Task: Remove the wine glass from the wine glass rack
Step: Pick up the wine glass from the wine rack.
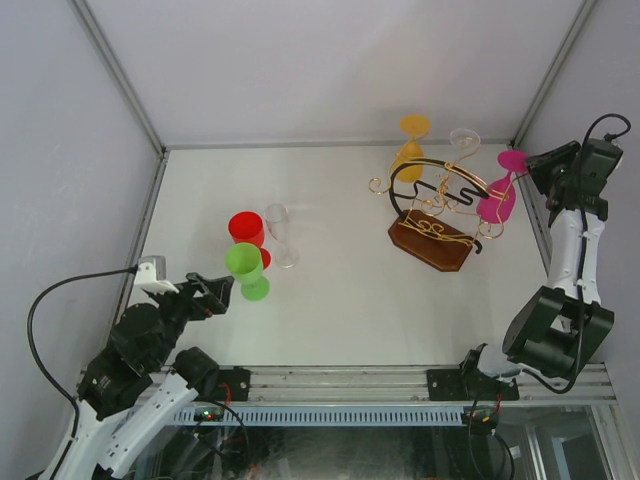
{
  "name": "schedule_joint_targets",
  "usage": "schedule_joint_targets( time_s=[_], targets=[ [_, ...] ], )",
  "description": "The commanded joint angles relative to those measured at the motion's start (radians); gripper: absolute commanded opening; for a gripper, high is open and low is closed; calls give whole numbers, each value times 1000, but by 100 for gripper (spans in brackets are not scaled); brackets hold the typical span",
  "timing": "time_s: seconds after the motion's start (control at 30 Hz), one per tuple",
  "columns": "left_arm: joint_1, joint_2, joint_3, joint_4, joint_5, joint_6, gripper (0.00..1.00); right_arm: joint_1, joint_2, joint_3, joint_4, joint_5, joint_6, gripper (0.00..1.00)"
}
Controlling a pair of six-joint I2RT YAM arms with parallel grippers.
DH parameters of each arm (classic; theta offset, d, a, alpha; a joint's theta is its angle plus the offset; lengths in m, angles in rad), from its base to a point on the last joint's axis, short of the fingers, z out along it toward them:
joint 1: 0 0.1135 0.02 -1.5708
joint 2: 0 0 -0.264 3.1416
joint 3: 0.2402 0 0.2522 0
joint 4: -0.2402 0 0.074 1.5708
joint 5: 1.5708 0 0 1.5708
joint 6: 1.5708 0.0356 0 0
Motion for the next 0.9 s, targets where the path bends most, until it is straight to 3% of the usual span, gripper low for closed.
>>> schedule_joint_targets(
  time_s=[0.0,0.17,0.87],
  targets=[
    [6,24,-15,24,-9,3,100,-4,-56,-9,8,27,-15,31],
    [7,27,-16,23,-11,3,100,-3,-80,-11,2,33,-15,24],
    [7,31,-15,23,-14,3,100,50,-109,-2,-49,136,-142,15]
  ],
)
